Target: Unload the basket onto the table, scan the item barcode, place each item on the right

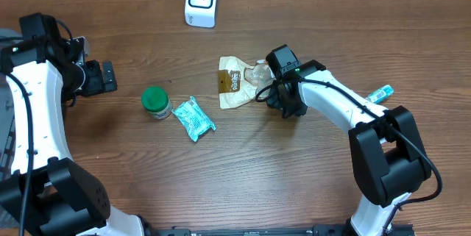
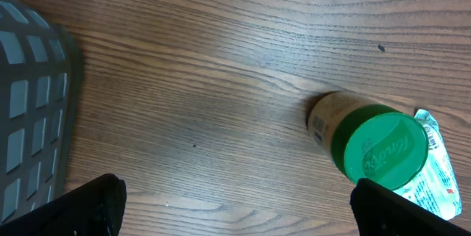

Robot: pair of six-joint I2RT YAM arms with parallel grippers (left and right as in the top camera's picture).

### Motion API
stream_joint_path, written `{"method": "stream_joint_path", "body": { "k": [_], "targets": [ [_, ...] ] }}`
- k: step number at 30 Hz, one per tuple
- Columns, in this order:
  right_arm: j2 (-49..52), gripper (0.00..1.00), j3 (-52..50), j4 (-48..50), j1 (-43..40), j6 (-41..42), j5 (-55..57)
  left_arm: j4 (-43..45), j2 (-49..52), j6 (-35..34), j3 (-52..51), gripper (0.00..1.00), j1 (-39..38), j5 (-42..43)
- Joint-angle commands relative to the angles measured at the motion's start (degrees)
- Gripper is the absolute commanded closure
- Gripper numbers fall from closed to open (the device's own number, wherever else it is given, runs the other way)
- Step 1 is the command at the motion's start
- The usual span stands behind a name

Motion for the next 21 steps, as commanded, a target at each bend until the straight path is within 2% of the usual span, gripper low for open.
{"method": "stream_joint_path", "body": {
  "k": [1, 8, 10, 12, 17, 21],
  "targets": [
    [-0.15, 0.54, -0.02, 4.59, -0.17, -0.63, 10.84, 0.0, -0.13, -0.37, 0.07, 0.0, -0.39, 0.39],
    [0.13, 0.57, -0.02, 19.65, -0.15, -6.19, 14.71, 0.0, -0.13, -0.37, 0.07, 0.0, -0.39, 0.39],
    [0.2, 0.62, -0.02, 22.49, -0.15, -6.29, 13.79, 0.0, -0.13, -0.37, 0.07, 0.0, -0.39, 0.39],
    [0.07, 0.63, 0.28, 23.61, -0.15, -7.98, 9.05, 0.0, -0.13, -0.37, 0.07, 0.0, -0.39, 0.39],
    [-1.84, 0.4, 2.78, 18.67, -0.15, -8.07, -6.32, 0.0, -0.13, -0.37, 0.07, 0.0, -0.39, 0.39],
    [-2.03, 0.31, 3.02, 11.85, -0.15, 3.26, -12.48, 0.0, -0.13, -0.37, 0.07, 0.0, -0.39, 0.39]
  ]
}}
